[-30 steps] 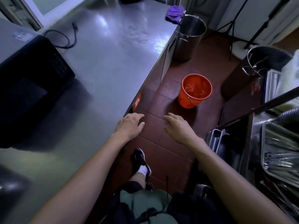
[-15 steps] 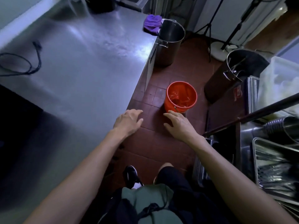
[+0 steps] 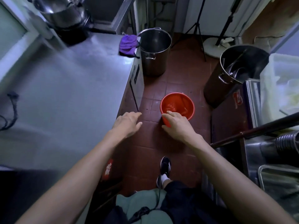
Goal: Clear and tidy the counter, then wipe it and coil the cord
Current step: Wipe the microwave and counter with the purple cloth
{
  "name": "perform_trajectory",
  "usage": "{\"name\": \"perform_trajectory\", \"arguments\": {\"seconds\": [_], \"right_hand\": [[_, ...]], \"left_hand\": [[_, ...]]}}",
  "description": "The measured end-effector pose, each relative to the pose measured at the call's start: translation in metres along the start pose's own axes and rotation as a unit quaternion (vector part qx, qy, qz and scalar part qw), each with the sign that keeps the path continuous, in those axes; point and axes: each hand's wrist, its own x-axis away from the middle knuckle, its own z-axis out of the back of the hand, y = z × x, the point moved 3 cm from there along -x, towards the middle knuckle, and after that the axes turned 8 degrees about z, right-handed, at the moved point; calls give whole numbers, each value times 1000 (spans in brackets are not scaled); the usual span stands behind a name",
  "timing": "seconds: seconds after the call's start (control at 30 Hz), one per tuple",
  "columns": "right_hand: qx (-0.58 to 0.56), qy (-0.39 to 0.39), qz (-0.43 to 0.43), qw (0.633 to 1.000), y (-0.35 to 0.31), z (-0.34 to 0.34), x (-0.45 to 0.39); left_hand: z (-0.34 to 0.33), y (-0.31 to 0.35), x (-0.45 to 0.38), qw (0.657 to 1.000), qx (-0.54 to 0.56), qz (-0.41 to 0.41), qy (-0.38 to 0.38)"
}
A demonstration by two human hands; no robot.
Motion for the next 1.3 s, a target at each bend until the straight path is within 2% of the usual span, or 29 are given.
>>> {"name": "perform_trajectory", "arguments": {"seconds": [0.2,0.47,0.83,1.03,1.3], "right_hand": [[-10,-5,2,1000,51,29,-42],[-6,-43,12,999,85,31,-98],[85,-108,84,987,62,52,-248],[99,-88,93,987,49,81,-331],[106,-102,103,984,51,91,-409]], "left_hand": [[21,28,-49,1000,-14,-3,17],[28,11,-93,998,44,34,38],[54,-58,-198,982,146,95,66],[82,-84,-253,978,171,96,71],[96,-114,-308,973,191,118,50]]}}
